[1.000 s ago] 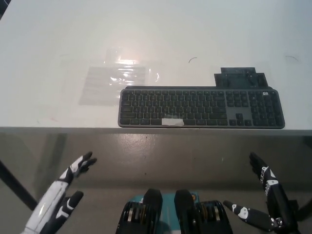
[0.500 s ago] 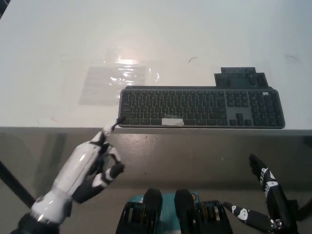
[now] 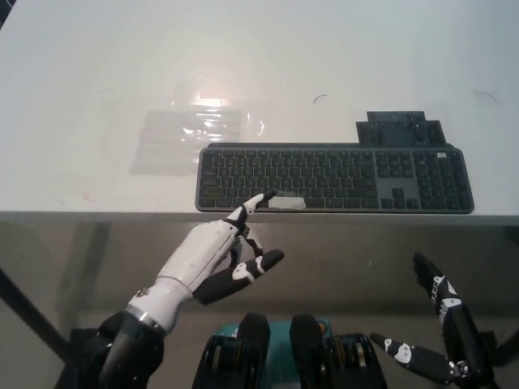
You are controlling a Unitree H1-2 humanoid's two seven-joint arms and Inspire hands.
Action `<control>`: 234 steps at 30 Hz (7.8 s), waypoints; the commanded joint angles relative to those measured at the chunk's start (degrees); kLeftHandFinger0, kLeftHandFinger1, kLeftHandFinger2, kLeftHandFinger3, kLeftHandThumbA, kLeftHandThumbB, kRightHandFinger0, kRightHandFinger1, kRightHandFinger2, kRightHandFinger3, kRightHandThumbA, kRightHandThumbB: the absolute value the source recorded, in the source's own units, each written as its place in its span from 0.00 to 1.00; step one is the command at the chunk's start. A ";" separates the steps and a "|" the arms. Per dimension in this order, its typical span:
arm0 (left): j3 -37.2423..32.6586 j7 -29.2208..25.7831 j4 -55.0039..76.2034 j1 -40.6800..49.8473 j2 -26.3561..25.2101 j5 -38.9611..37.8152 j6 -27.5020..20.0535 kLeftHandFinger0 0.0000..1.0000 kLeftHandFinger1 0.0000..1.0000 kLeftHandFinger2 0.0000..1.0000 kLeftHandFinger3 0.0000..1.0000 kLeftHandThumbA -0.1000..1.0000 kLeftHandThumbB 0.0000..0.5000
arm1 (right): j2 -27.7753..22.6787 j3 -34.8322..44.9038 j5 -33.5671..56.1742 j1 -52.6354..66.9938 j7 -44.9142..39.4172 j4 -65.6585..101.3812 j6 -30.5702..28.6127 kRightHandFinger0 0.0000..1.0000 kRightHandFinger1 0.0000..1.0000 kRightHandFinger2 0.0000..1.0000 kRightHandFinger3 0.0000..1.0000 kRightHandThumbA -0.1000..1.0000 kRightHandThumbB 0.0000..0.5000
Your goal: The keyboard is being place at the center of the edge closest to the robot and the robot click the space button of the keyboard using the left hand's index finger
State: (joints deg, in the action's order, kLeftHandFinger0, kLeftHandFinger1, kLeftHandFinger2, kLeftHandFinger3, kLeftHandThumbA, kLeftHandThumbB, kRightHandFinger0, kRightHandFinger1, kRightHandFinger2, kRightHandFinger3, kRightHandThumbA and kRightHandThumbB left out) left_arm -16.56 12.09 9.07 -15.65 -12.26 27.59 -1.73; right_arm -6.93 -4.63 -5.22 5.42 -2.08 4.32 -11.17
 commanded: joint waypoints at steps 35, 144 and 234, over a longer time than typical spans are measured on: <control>-3.52 0.48 -19.16 -12.79 -0.05 6.83 2.15 0.00 0.15 0.32 1.00 1.00 0.73 | -0.99 0.32 -1.58 -2.67 -0.77 2.73 -1.24 1.00 1.00 1.00 1.00 1.00 0.58; -13.16 -4.73 -28.30 -9.95 1.12 8.68 -1.20 0.00 0.00 0.00 1.00 1.00 0.73 | -1.39 0.63 -1.62 -5.12 -0.63 3.01 -0.10 1.00 1.00 1.00 1.00 1.00 0.51; 14.42 1.14 1.41 24.36 -7.68 -22.69 -7.45 1.00 1.00 1.00 1.00 1.00 0.74 | -0.24 -0.11 -2.02 -0.75 -0.40 0.47 -2.06 1.00 1.00 1.00 1.00 1.00 0.56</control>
State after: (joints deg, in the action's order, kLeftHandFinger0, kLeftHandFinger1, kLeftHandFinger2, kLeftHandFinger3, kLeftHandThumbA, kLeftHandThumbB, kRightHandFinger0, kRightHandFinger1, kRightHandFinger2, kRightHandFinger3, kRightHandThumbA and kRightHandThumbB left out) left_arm -2.88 13.29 9.45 9.31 -19.65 6.03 -9.51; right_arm -7.48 -4.63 -7.20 4.92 -2.51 3.79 -10.81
